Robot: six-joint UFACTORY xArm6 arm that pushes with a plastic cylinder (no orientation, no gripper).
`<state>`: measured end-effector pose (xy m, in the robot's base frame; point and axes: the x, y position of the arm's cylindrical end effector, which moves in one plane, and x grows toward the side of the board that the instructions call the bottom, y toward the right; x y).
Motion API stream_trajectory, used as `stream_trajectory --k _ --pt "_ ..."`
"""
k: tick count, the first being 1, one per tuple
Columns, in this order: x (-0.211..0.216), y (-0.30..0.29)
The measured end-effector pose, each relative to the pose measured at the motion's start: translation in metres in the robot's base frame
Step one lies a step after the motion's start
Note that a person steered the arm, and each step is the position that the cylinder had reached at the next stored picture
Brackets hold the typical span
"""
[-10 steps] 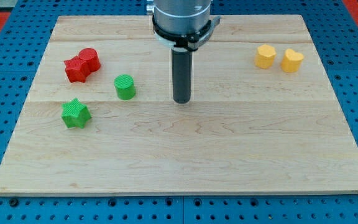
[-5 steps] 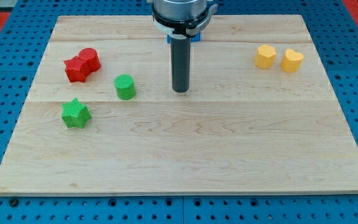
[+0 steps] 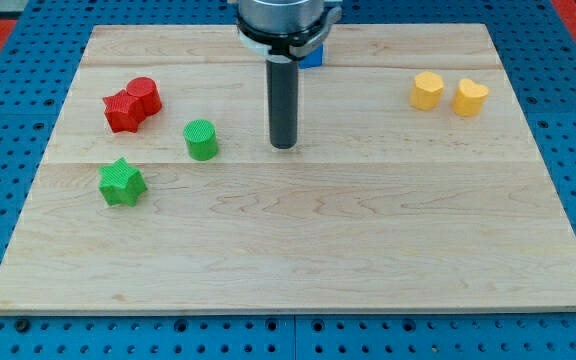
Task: Push the green circle to the bottom left of the red star
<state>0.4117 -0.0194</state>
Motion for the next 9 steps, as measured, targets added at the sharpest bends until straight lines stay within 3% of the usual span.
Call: stream_trajectory --k 3,4,5,6,8,9 --pt "0.019 -0.119" --pt "0.007 -0.155" --pt "-0.005 -0.178" --pt "0.008 -0.186" --pt "-0.025 -0.26" --pt "-0.033 -0.271"
